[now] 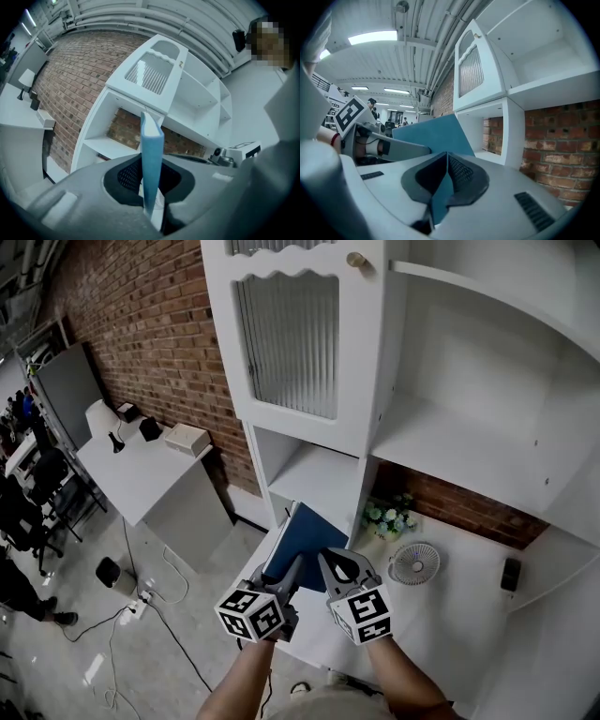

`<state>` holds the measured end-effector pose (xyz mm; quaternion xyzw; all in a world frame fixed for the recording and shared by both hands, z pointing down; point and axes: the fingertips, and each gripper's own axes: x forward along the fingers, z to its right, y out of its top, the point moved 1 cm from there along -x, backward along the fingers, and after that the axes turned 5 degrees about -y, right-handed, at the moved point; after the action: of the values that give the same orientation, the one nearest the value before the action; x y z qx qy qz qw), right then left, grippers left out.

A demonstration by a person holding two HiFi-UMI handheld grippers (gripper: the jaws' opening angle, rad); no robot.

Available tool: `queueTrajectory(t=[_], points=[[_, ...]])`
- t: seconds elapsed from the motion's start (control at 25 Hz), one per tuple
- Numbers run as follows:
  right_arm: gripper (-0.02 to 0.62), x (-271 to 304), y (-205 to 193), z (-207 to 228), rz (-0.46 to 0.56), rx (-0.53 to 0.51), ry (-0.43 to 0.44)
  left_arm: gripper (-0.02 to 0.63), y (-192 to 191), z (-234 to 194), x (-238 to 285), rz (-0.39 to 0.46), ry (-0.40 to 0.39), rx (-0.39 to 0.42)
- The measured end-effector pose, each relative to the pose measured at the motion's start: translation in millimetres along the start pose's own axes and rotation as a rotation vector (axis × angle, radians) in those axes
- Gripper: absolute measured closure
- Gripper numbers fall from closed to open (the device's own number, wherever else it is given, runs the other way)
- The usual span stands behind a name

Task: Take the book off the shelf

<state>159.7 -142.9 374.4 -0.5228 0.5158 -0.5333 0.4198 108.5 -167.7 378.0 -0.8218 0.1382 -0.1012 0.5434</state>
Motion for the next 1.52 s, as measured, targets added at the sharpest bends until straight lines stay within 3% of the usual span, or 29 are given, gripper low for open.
queueTrajectory(t=[0.32, 1.16, 1.52], points=[[0.572, -19, 8, -7, 0.053, 0.060, 0.022, 0.560, 4, 21, -12, 0.037, 0.013, 0.115], [0.578, -51, 2, -9, 0.032, 0.119, 0.018, 0.560, -5, 47, -24, 0.047, -0.006, 0.160], [0.581, -51, 0, -16, 0.007, 0.077, 0.020, 0.560, -5, 47, -26, 0.046, -0.008, 0.156]])
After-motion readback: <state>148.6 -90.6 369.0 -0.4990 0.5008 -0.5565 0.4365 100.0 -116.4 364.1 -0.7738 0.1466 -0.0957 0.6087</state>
